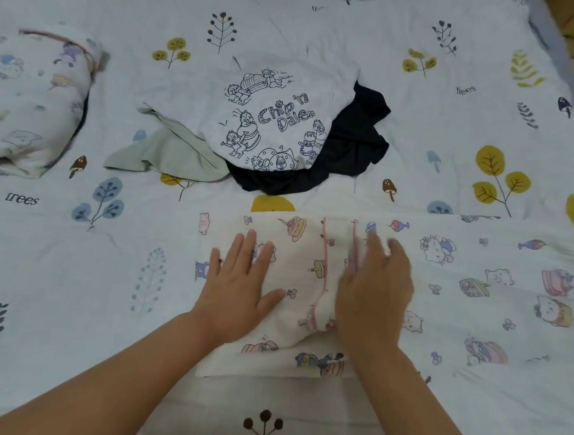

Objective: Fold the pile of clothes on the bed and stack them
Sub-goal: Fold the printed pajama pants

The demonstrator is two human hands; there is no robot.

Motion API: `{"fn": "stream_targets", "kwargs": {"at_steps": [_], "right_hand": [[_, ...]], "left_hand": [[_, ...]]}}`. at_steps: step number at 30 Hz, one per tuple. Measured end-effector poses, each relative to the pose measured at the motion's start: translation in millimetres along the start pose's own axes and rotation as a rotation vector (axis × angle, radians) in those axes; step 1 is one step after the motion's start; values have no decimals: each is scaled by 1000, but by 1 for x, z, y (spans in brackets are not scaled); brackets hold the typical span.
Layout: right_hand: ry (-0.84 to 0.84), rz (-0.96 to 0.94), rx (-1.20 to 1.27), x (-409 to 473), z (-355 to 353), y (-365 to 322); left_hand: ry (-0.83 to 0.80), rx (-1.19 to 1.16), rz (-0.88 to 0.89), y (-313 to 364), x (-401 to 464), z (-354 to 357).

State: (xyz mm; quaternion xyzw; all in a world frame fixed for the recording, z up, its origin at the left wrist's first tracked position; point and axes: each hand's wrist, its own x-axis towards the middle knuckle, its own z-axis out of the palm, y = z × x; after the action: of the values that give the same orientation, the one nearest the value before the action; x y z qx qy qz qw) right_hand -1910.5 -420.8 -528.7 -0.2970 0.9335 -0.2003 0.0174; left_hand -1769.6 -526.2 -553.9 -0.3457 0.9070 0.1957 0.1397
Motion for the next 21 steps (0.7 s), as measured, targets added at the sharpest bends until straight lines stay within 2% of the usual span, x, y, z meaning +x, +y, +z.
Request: {"fn": "stream_targets", "kwargs": {"at_steps": [2, 3, 6, 8, 12, 21], "right_hand": [[34, -200, 22, -5, 4, -20], [-18, -265, 12, -7, 6, -28], [-354, -311, -131, -3, 10, -39], [-456, -310, -289, 0, 28, -10], [-368, -264, -330, -1, 48, 42], [-434, -240, -270, 2, 52, 49]], "left_hand": [[162, -60, 9, 3, 7, -10], [218, -66, -10, 4, 13, -13], [274, 13, -44, 2, 31, -10], [256, 66, -32, 1, 39, 1], [239, 96, -1, 13, 46, 21], [67, 191, -78, 19, 58, 24]]}}
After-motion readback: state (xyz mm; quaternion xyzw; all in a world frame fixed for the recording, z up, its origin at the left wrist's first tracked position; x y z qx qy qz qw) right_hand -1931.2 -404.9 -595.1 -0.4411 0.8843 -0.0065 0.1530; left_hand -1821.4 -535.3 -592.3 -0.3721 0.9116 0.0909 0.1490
